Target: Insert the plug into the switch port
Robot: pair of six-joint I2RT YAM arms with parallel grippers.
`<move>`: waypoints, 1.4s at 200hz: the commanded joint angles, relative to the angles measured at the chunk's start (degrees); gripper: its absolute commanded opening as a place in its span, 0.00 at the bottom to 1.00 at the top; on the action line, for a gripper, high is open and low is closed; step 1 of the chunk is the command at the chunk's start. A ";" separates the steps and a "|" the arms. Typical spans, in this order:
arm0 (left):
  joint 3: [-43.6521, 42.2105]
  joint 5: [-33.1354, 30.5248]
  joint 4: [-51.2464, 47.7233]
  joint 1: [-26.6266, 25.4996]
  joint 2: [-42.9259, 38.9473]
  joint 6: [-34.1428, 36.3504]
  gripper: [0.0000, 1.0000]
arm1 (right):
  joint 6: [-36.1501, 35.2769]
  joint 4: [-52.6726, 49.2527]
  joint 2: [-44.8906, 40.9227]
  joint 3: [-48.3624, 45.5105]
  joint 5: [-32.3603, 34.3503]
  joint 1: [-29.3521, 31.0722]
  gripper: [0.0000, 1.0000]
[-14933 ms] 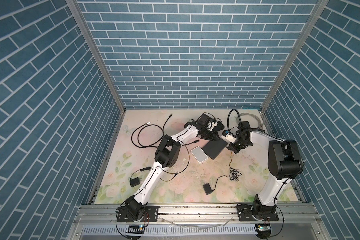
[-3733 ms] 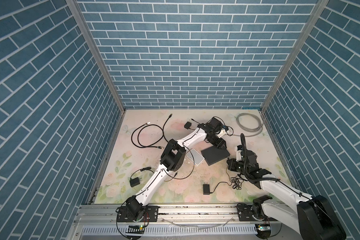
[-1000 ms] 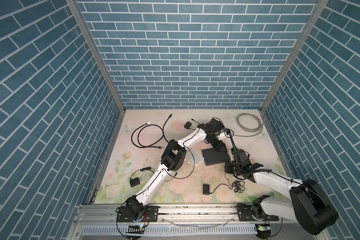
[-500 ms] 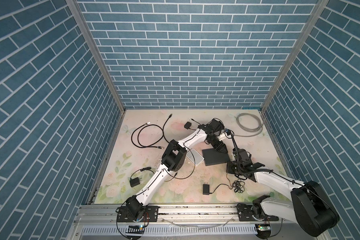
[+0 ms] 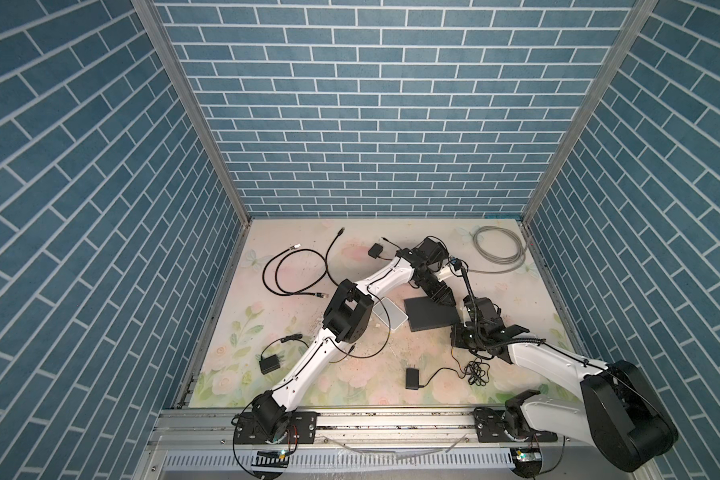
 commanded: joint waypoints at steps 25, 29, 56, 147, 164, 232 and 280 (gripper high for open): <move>0.76 1.12 -2.26 -0.69 2.33 0.98 0.63 | -0.34 -2.28 3.93 0.38 1.64 0.35 0.00; 0.72 1.26 -2.37 -0.69 2.31 1.14 0.63 | -0.43 -2.31 4.10 0.55 1.64 0.34 0.00; 0.46 2.42 -3.16 -0.86 2.20 2.43 0.61 | -0.43 -2.78 4.19 1.45 4.17 0.35 0.00; -0.15 5.56 -6.52 -1.65 2.47 6.41 0.60 | 1.89 3.66 7.73 0.73 11.44 0.35 0.00; -0.47 6.31 -8.28 -2.09 2.31 9.10 0.60 | 0.46 4.70 8.83 1.67 12.22 0.35 0.00; -0.33 12.67 -14.53 -3.32 2.66 17.72 0.60 | -6.38 5.64 14.41 6.44 12.65 0.21 0.00; 1.24 12.92 -17.59 -3.76 3.95 18.18 0.59 | -7.51 11.58 18.09 7.52 15.22 -0.20 0.00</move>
